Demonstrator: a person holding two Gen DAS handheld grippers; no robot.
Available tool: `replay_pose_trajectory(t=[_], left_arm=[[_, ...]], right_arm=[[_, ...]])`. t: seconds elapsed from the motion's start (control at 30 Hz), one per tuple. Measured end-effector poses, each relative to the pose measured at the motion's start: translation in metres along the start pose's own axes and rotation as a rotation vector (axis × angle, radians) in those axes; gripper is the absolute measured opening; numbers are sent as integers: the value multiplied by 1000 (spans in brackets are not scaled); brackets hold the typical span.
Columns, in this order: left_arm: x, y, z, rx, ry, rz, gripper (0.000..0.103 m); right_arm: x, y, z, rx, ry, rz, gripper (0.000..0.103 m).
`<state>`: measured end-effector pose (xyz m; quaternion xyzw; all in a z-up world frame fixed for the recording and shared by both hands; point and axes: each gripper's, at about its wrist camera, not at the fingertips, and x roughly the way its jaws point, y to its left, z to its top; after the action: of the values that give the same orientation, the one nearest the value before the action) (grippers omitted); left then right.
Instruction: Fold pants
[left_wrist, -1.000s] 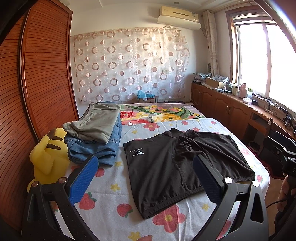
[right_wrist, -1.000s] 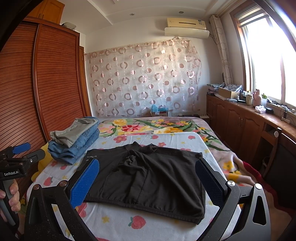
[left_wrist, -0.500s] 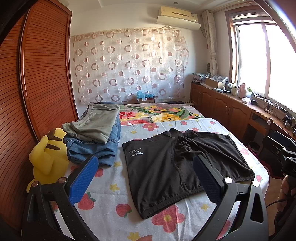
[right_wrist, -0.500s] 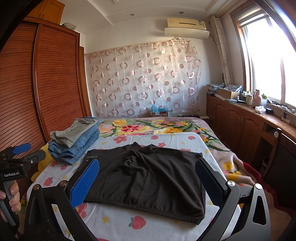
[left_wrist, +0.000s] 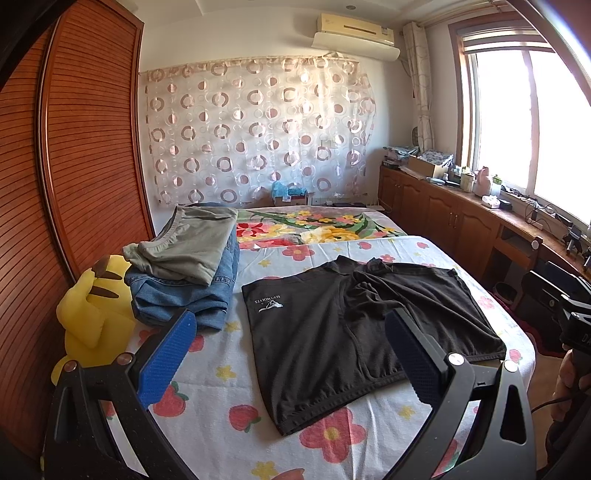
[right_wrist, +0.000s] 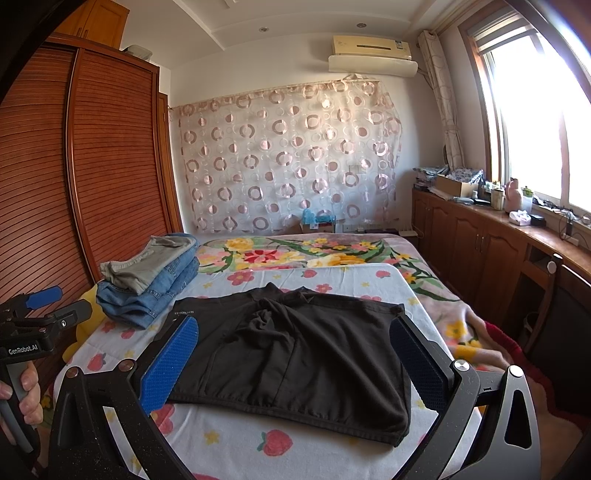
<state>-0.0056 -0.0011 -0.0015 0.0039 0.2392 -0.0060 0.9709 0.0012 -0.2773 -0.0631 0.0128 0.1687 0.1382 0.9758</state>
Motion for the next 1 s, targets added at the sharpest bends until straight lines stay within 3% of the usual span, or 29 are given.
replay_pose_trajectory(t=[0.67,1.0], left_arm=[[1,0,0,-2,0,0,102],[9,-19,-5,2,48,4,102]], right_arm=[[0,0,0,1,1,1,103],[7,-11,-5,-2,42,2,103]])
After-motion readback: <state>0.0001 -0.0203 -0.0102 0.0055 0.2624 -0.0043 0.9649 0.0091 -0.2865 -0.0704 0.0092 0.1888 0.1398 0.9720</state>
